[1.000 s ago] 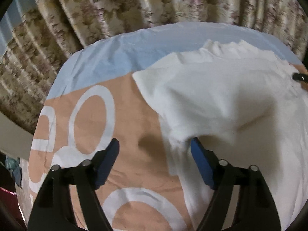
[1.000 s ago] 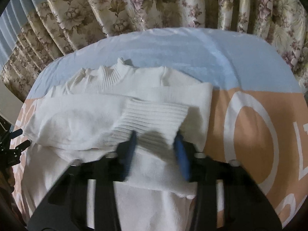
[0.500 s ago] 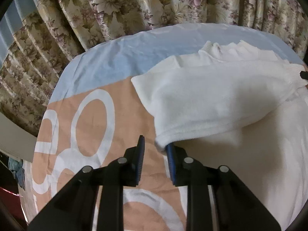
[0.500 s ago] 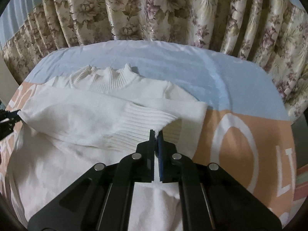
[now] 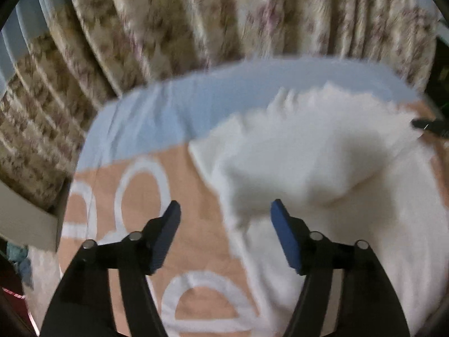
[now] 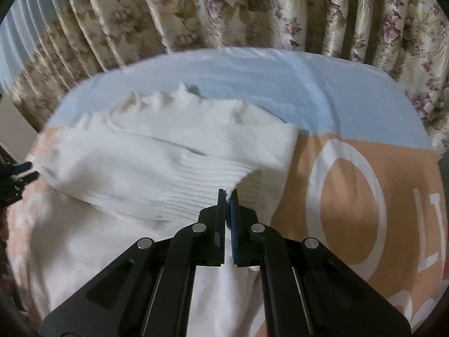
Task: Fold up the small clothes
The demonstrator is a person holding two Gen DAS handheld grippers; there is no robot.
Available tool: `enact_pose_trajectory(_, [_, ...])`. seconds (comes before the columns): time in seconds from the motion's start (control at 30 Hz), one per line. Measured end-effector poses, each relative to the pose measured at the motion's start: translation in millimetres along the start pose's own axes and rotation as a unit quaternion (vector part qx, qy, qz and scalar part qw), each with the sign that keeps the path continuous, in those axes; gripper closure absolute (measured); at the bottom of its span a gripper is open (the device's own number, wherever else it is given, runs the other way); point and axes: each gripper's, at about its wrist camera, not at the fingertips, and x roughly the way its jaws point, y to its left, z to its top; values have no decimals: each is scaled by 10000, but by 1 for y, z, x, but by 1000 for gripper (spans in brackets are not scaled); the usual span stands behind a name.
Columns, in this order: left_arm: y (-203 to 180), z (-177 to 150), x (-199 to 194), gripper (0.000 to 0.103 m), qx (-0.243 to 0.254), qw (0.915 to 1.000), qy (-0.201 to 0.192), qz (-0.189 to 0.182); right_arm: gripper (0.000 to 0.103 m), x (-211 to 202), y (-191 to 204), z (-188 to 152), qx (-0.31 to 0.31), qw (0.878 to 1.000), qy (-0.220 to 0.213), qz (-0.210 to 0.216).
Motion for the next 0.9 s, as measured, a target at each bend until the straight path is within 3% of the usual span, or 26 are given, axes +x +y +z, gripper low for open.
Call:
enact_pose_trajectory(0.1, [-12,22,7,27,12,9998,-186,-104,96,-10,3,8,-3,9998,-211,-37])
enact_pose_trajectory(0.17, [-22,33,32,27,79,9999,-41,-114,96,-13,9,13,-93,9990,-376,-230])
enact_pose_trajectory(0.2, [-25,35,46,27,96,9998,75,-131,87,-12,11,15,-118,9987,-410,-279])
enact_pose_trajectory(0.27, [-37,37,71,27,175,9994,305,14,82,-7,16,18,-136,9982,-424,-408])
enact_pose_trajectory(0.4, [-45,33,90,27,183,9991,377,51,61,9,9,19,54,9979,-67,-637])
enact_pose_trajectory(0.43, [-45,32,92,27,147,9992,381,52,61,13,7,18,109,9982,30,-581])
enact_pose_trajectory(0.47, [-44,32,92,27,94,9993,352,33,71,17,4,16,165,9986,115,-484])
enact_pose_trajectory(0.5, [-43,32,90,27,42,9995,317,12,93,20,2,15,211,9988,171,-409])
enact_pose_trajectory(0.57, [-40,34,86,27,-54,9997,226,-4,93,22,-1,12,227,9991,147,-312])
enact_pose_trajectory(0.7, [-38,37,89,27,-135,9996,252,-68,94,6,-6,18,153,9969,-341,-695])
enact_pose_trajectory(0.83, [-44,28,102,27,58,9990,431,101,91,20,-18,20,251,9964,7,-809])
enact_pose_trajectory(0.9, [-47,22,103,27,137,9990,384,176,83,18,-20,17,313,9960,-24,-834])
